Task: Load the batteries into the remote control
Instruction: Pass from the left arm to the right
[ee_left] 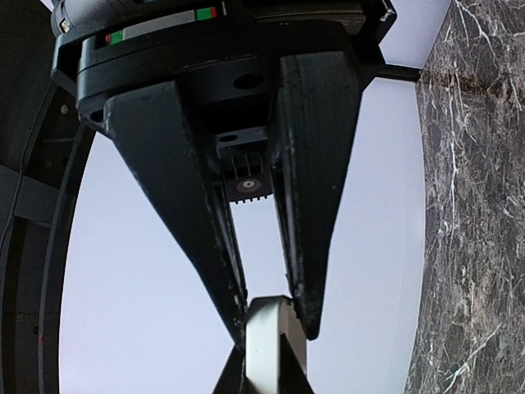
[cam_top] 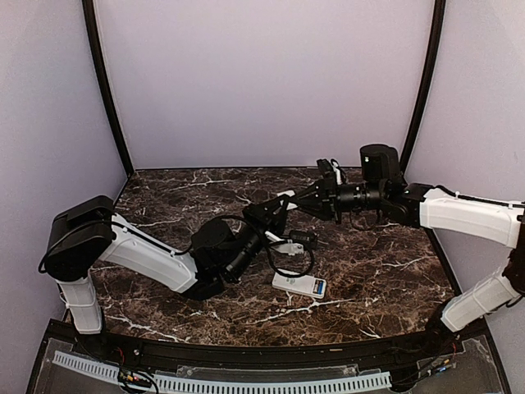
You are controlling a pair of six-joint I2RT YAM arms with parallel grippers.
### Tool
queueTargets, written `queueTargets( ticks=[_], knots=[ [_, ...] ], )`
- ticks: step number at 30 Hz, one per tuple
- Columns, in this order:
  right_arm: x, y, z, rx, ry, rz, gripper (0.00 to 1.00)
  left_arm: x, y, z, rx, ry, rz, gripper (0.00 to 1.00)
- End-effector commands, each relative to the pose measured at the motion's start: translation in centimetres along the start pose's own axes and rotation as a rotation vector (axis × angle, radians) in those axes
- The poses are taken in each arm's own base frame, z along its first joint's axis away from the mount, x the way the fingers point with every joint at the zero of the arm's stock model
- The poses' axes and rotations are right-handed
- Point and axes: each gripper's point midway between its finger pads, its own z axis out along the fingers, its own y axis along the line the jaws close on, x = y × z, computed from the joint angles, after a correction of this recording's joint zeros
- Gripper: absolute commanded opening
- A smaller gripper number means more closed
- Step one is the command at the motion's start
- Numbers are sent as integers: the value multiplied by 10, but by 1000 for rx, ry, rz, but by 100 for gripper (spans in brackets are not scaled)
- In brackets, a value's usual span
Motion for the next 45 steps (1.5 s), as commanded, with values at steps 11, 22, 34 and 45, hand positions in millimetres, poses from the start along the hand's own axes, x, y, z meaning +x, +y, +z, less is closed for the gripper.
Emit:
queueTargets(
  ticks=[11,22,34,45],
  knots=[
    [3,12,7,-93,34,-5,0,9,80,-7,-287,24,-162,0],
    [-1,16,-2,-89,-11,-21,0,12,75,-7,-273,39,-156,24],
    [-9,14,-15,-65,-61,-42,0,22,60,-11,-236,93,-193,60],
    [-26,15,-47,-9,-170,-210,0,25,22,-16,76,124,-625,91]
  ],
)
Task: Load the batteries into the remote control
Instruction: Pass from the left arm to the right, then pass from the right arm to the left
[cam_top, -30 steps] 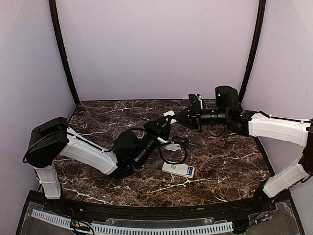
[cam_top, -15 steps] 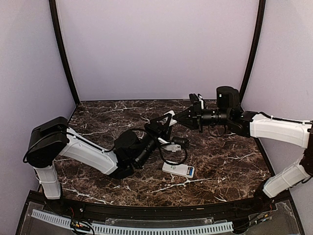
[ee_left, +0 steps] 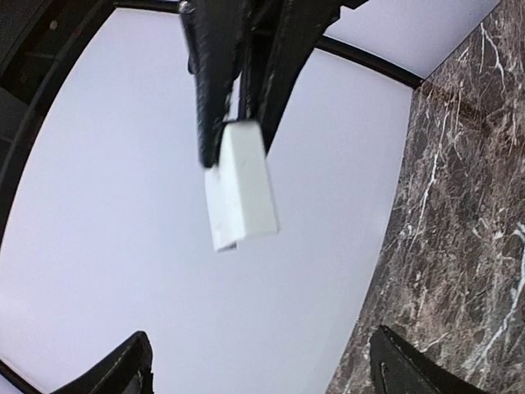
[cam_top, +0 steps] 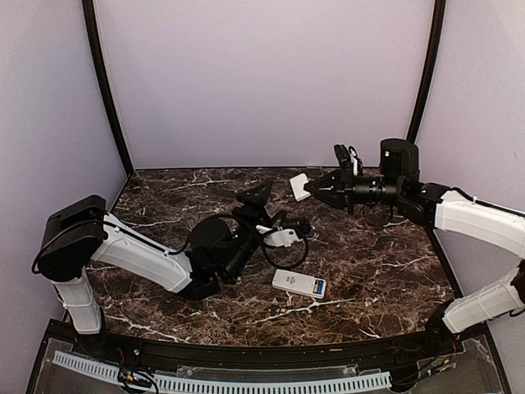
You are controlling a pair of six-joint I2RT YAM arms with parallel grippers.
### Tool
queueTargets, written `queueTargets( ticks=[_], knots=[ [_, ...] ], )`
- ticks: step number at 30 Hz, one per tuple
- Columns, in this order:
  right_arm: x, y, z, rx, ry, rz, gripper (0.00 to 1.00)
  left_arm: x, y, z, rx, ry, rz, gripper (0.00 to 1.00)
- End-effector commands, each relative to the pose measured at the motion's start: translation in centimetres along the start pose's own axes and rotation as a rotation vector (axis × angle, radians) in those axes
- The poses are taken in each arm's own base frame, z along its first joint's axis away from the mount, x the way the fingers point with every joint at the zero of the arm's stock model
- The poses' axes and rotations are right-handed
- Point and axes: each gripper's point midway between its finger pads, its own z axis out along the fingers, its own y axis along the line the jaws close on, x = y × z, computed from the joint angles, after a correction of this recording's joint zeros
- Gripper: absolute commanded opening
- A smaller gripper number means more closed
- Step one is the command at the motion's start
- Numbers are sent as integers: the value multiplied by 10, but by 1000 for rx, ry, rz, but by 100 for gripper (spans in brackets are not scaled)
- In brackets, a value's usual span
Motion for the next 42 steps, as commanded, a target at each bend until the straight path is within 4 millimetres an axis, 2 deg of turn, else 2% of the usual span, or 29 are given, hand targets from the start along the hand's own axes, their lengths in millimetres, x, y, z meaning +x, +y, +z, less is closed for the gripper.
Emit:
queueTargets(
  ticks=[1,2,3,5,6,7,8,9,10,11,12,13,15,17,19,20,21,22,27,32,35,36,42],
  knots=[
    [-10,-3,-18,30,-61,-112,0,-12,38,-14,110,-52,-409,91],
    [-11,-3,-21,34,-70,-127,0,-12,33,-20,204,-39,-506,90],
    [-11,-3,-24,35,-77,-140,0,-22,35,-20,276,-101,-565,89],
    [-11,-2,-30,35,-90,-170,0,-27,22,-32,504,-96,-802,87],
    [-10,-3,-32,37,-93,-184,0,-23,28,-31,538,-102,-869,87],
    [-9,-2,-35,37,-100,-209,0,-37,25,-39,671,-150,-1001,87],
    [-9,-2,-37,38,-105,-226,0,-29,27,-32,709,-144,-1074,87],
    [-7,-2,-39,37,-107,-245,0,-38,26,-39,829,-177,-1210,87],
    [-5,-2,-40,36,-104,-262,0,-23,24,-29,855,-149,-1289,86],
    [-3,-1,-42,31,-102,-283,0,-31,29,-32,947,-180,-1435,85],
    [0,0,-43,21,-99,-300,0,-15,24,-21,962,-149,-1512,81],
    [2,2,-45,8,-98,-320,0,-18,20,-20,1051,-163,-1639,79],
    [7,3,-46,-19,-99,-349,0,-15,20,-13,1137,-205,-1783,72],
    [12,0,-46,-37,-98,-365,0,-19,19,-13,1202,-286,-1857,68],
    [14,3,-45,-75,-97,-385,0,-25,24,-15,1244,-380,-1900,67],
    [15,4,-45,-90,-94,-395,0,-29,34,-17,1254,-446,-1913,66],
    [17,4,-43,-101,-85,-403,0,-29,30,-16,1264,-451,-1923,66],
    [17,4,-43,-107,-80,-411,0,-31,35,-16,1264,-479,-1922,65],
    [20,8,-42,-127,-73,-451,0,-38,37,-13,1197,-455,-1846,65],
    [22,9,-38,-136,-76,-468,0,-46,31,-14,1198,-391,-1815,65],
    [25,9,-29,-157,-58,-462,0,-52,32,-10,1212,-406,-1837,56],
    [26,10,-27,-161,-52,-463,0,-53,27,-8,1222,-400,-1845,54],
    [30,19,-22,-179,-46,-481,0,-55,30,0,1207,-419,-1871,49]
  ],
)
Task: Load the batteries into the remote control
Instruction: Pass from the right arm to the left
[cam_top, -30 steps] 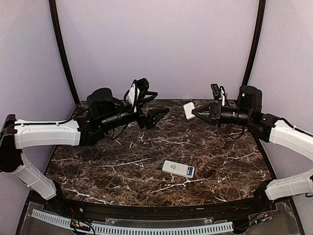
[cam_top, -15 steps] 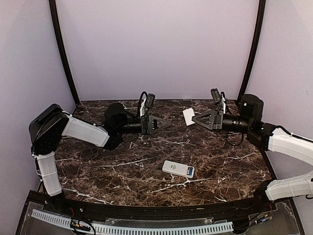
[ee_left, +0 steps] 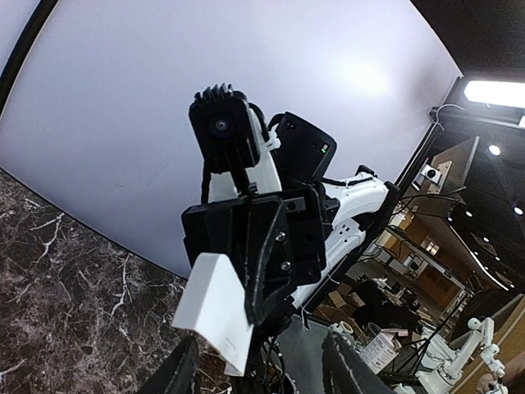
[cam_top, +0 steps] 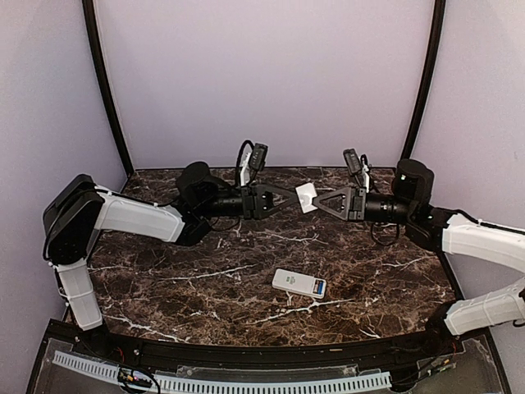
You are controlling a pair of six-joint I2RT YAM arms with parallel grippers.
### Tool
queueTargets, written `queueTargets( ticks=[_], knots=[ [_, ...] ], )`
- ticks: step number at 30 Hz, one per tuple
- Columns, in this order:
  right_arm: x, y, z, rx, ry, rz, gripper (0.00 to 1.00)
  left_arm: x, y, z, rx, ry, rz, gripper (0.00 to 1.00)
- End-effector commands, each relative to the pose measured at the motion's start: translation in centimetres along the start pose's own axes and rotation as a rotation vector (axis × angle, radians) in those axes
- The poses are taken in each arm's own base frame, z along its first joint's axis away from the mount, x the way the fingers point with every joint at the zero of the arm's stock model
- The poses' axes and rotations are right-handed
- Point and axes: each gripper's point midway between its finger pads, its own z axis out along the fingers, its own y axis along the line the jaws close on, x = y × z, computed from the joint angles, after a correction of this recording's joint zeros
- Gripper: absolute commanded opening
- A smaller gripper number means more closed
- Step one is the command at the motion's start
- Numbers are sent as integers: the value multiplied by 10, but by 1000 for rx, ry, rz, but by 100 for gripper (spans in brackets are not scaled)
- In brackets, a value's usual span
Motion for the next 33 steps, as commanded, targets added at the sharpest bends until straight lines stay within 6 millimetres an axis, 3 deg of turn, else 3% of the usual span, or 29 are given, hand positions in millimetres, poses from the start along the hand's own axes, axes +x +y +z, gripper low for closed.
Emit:
queueTargets(
  ticks=[1,10,14,15,17,22,27,33],
  knots=[
    [-6,14,3,-43,-25,-58,0,-8,-1,4,11,-23,8,48],
    [-6,16,8,-60,-20,-55,0,-5,-3,9,14,-7,10,36],
    [-3,13,12,-62,-7,-46,0,-3,-6,14,23,5,20,26],
    [-2,15,13,-69,-3,-48,0,-2,-6,15,21,7,16,10],
    [-2,16,13,-66,3,-52,0,-1,-6,15,22,7,15,1],
    [0,18,7,-31,29,-84,1,3,-4,14,9,27,6,0],
    [1,23,-2,17,86,-134,18,7,-1,13,-30,71,21,0],
    [8,31,-5,-23,181,-147,21,10,-9,16,-50,150,84,0]
  ],
)
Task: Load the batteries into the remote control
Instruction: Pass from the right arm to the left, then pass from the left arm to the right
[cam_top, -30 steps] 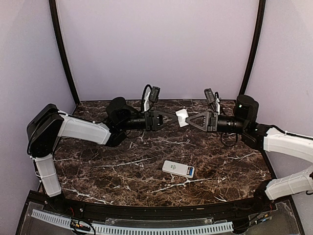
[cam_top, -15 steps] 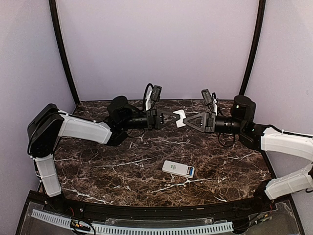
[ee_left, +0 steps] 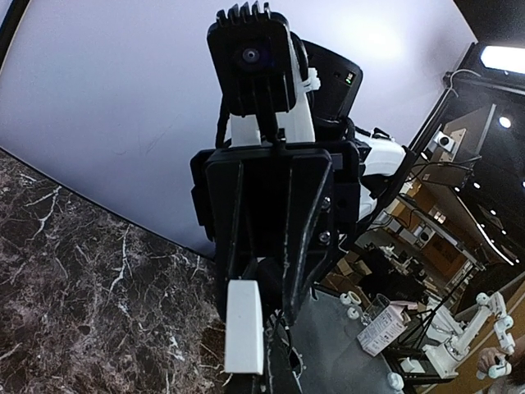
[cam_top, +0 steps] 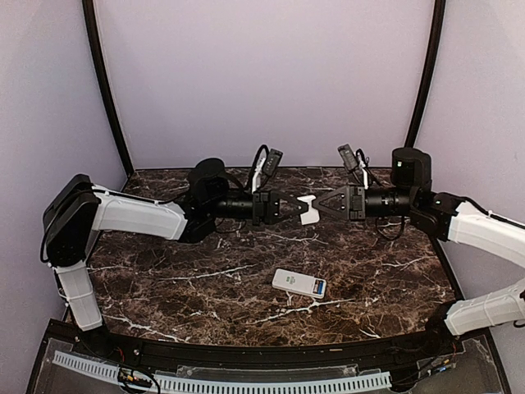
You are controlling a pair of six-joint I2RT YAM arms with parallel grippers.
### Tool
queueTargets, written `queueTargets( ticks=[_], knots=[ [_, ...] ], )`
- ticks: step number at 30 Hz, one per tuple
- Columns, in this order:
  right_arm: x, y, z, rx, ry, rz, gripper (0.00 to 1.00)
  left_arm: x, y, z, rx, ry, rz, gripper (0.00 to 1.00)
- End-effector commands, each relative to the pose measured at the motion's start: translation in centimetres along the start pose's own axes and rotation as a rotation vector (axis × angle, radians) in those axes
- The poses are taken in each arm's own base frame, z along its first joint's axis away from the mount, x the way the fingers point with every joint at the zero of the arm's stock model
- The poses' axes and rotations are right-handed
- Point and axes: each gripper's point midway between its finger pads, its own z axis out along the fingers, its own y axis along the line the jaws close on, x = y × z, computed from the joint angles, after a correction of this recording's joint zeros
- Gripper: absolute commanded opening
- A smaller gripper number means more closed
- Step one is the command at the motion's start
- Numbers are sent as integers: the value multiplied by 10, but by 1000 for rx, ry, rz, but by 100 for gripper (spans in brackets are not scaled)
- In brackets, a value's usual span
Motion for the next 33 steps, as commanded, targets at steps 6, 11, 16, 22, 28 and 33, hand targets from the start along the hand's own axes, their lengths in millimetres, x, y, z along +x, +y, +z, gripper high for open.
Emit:
queueTargets(
  ticks=[6,11,16,22,28,33],
  knots=[
    [14,22,-1,-112,150,-43,17,-11,-18,0,-42,65,102,0],
    [20,29,-1,-180,154,-34,9,-6,-20,4,-38,78,104,0],
    [19,32,-4,-193,135,-40,5,-3,-19,4,-35,88,104,0],
    [29,31,0,-215,165,-9,12,-2,-17,5,-32,86,97,0],
    [30,32,1,-217,165,-19,12,0,-15,5,-35,93,93,0],
    [32,32,2,-220,175,-9,0,0,-14,6,-39,93,92,0]
  ],
)
